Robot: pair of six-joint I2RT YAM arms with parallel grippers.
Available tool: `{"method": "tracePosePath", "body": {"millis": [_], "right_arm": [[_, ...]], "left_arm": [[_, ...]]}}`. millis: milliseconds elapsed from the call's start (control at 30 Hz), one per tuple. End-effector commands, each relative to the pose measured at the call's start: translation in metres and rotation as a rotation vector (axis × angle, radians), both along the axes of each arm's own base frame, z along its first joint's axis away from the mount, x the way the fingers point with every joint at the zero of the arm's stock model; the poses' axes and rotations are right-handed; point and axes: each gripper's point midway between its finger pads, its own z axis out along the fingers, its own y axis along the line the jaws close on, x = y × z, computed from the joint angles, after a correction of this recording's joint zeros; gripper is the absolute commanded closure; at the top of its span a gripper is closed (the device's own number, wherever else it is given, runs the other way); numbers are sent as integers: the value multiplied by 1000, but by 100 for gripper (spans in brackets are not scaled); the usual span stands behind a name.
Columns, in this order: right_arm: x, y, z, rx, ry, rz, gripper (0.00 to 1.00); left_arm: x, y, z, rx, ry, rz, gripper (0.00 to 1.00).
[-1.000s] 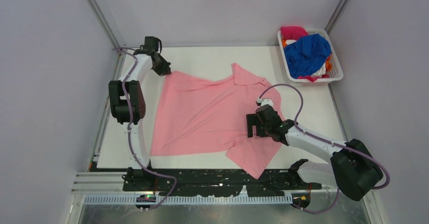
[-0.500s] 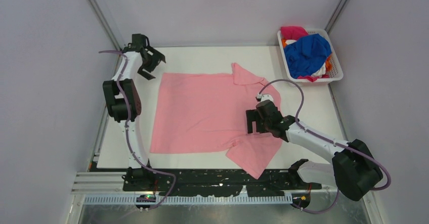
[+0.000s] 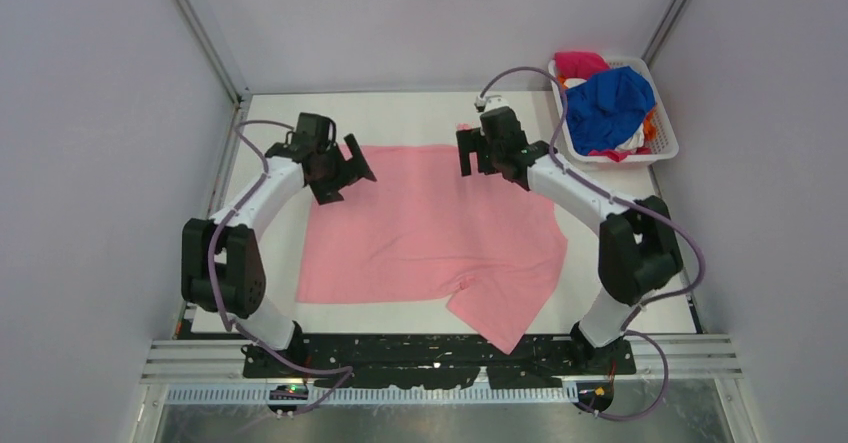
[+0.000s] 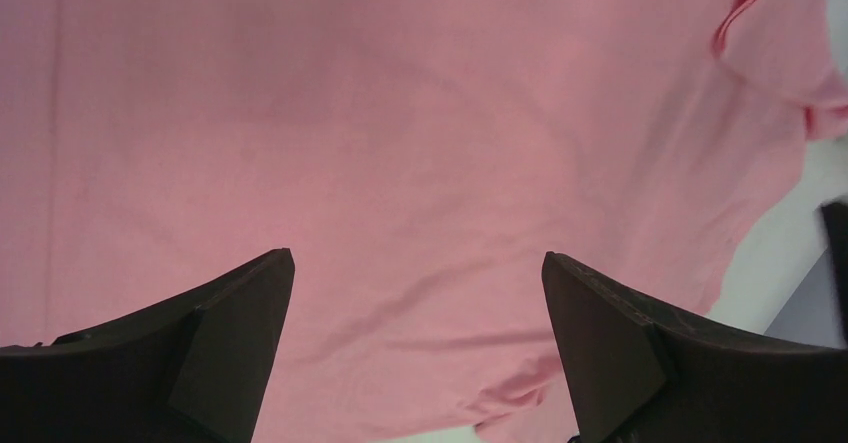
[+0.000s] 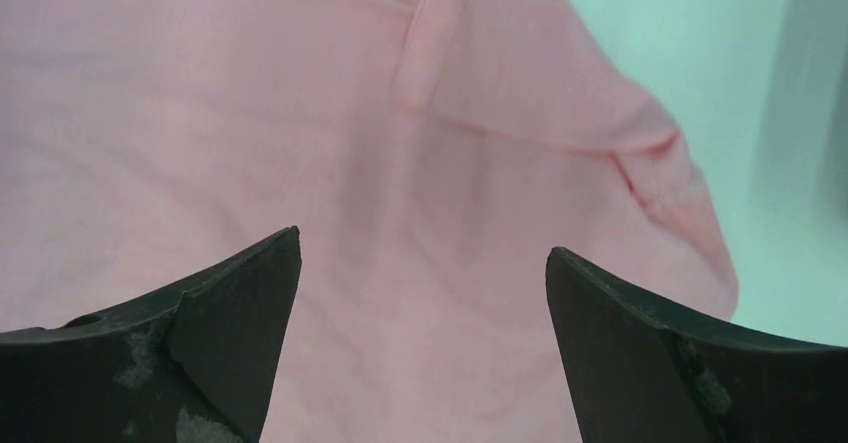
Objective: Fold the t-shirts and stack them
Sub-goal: Flatten out the tshirt
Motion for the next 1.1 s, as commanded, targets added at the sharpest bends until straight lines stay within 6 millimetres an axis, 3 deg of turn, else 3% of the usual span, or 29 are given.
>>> {"method": "tracePosePath", "body": {"millis": [0, 33, 67, 100, 133, 167, 233, 267, 533, 767, 1067], "right_arm": [[57, 16, 8, -13, -3, 50, 0], [64, 19, -11, -32, 35, 53, 3], [77, 25, 2, -29, 14, 62, 4], [83, 29, -15, -44, 47, 70, 6], [92, 33, -8, -45, 38, 78, 8], [97, 35, -25, -61, 71, 84, 10], [110, 42, -32, -72, 86, 92, 15], [109, 41, -45, -86, 120, 94, 17], [116, 48, -74, -103, 193, 114, 38], [123, 44, -84, -88, 220, 74, 45], [116, 41, -102, -94, 271, 69, 51]], "left_arm": [[-49, -10, -45, -18, 72, -85, 0], [-56, -10, -52, -29, 74, -86, 0], [-61, -10, -57, -30, 75, -86, 0], [-65, -9, -61, -27, 84, -91, 0], [-69, -8, -66, -24, 95, -100, 0], [-74, -6, -70, -16, 112, -101, 0], [-81, -4, -79, -4, 140, -98, 0], [-84, -1, -83, 8, 150, -93, 0], [-95, 20, -100, 116, 230, -62, 0], [-96, 23, -101, 114, 241, -52, 0], [-96, 20, -101, 102, 245, -61, 0]]}}
